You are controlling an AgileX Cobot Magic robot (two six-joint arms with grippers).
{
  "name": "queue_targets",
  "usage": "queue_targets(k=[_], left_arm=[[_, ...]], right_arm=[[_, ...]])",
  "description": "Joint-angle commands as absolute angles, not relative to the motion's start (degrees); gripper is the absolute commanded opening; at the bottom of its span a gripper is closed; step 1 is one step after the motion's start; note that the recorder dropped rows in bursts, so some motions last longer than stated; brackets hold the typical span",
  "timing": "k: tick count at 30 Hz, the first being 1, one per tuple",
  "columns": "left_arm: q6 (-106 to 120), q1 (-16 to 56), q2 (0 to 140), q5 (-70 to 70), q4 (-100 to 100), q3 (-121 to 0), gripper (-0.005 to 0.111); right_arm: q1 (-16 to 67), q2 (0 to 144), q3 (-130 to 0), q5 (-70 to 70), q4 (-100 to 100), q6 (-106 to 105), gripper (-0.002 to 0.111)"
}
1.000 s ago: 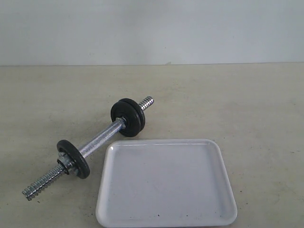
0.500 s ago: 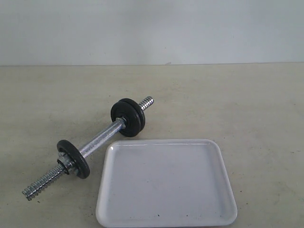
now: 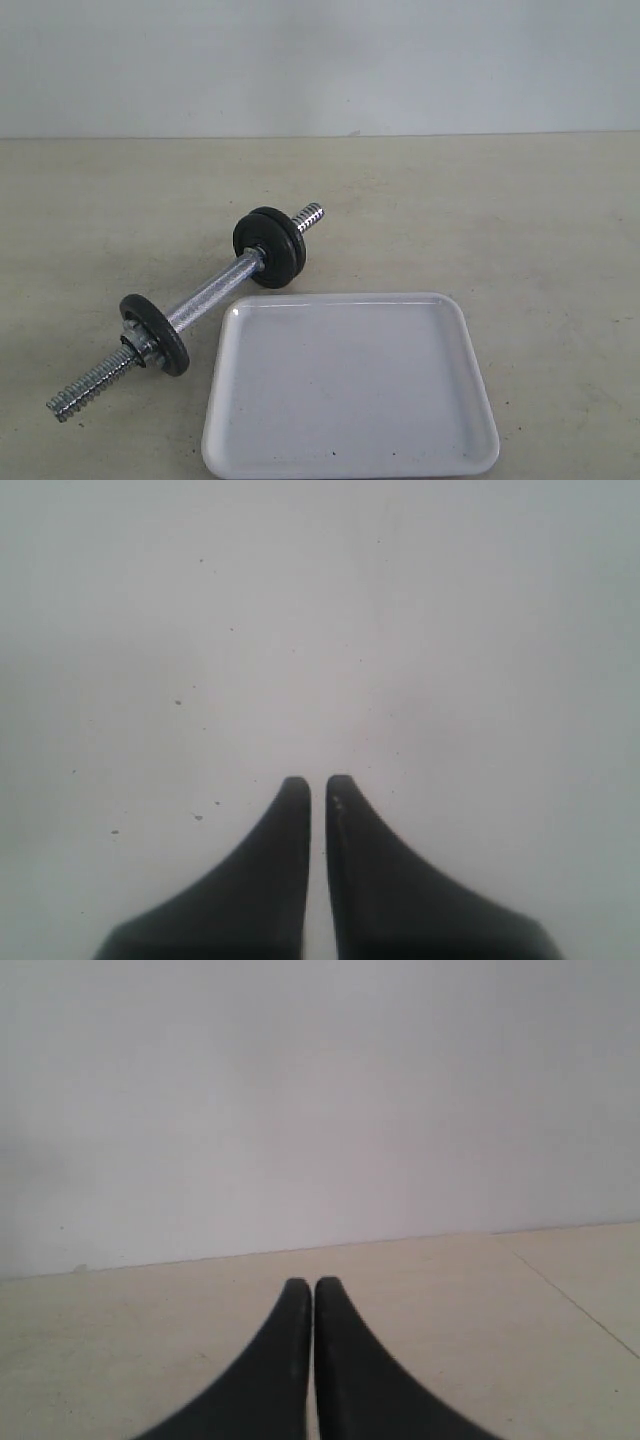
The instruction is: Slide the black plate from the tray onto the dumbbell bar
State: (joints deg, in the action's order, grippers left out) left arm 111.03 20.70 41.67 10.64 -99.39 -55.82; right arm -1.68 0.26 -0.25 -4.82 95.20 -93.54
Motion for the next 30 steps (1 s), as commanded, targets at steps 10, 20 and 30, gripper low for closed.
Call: queue_targets(k=[10, 20, 30], left_arm=[[111.05, 20.61, 41.44, 10.59, -99.95, -56.02, 0.004], [111.05, 20.61, 41.44, 10.59, -99.95, -56.02, 0.004], [111.05, 20.61, 41.44, 10.59, -99.95, -56.02, 0.004]], right_arm=[[-1.93, 0.00, 0.00, -3.42, 94.99, -98.07, 0.000], [-1.93, 0.00, 0.00, -3.45, 95.40, -95.59, 0.000], [-1.93, 0.00, 0.00, 12.52, 85.10, -95.51, 0.000]])
